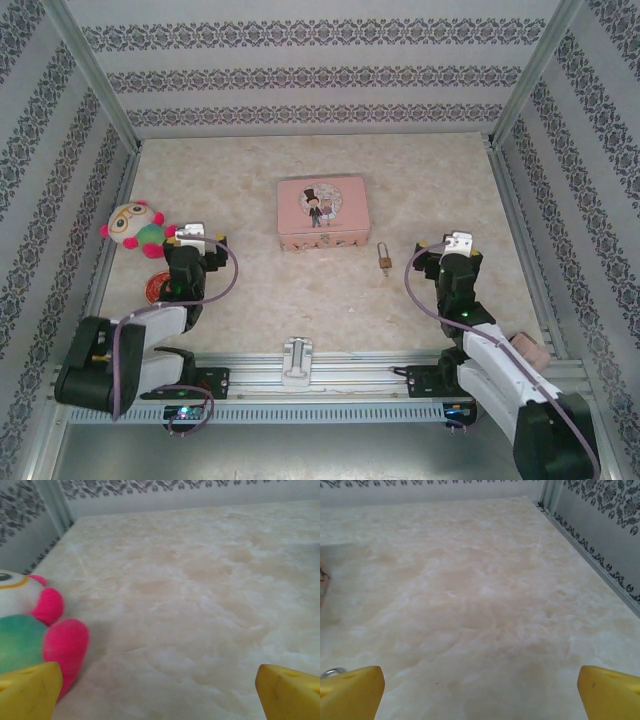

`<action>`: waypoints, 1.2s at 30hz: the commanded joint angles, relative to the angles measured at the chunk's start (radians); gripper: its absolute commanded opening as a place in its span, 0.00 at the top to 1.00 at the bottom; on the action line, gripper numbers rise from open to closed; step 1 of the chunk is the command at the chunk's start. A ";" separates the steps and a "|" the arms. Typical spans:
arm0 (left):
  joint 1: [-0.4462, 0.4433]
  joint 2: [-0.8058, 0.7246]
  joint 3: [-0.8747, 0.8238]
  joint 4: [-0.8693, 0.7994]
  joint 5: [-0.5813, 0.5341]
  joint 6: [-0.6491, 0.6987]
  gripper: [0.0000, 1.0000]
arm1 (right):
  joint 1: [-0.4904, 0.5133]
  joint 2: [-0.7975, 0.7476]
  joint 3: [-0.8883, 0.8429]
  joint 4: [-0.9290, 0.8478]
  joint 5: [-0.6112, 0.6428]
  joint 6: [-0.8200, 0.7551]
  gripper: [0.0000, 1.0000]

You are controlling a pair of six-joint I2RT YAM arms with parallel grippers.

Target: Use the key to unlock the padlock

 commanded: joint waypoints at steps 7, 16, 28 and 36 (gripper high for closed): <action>0.049 0.189 0.062 0.256 0.140 0.033 0.01 | -0.180 0.189 -0.012 0.386 -0.199 -0.062 0.02; 0.115 0.337 0.072 0.359 0.269 -0.002 0.01 | -0.209 0.419 0.035 0.573 -0.286 -0.060 0.02; 0.153 0.347 0.177 0.180 0.420 0.004 0.01 | -0.213 0.699 0.071 0.812 -0.371 -0.035 0.02; 0.153 0.346 0.180 0.176 0.403 0.001 0.01 | -0.209 0.732 0.160 0.680 -0.462 -0.068 0.02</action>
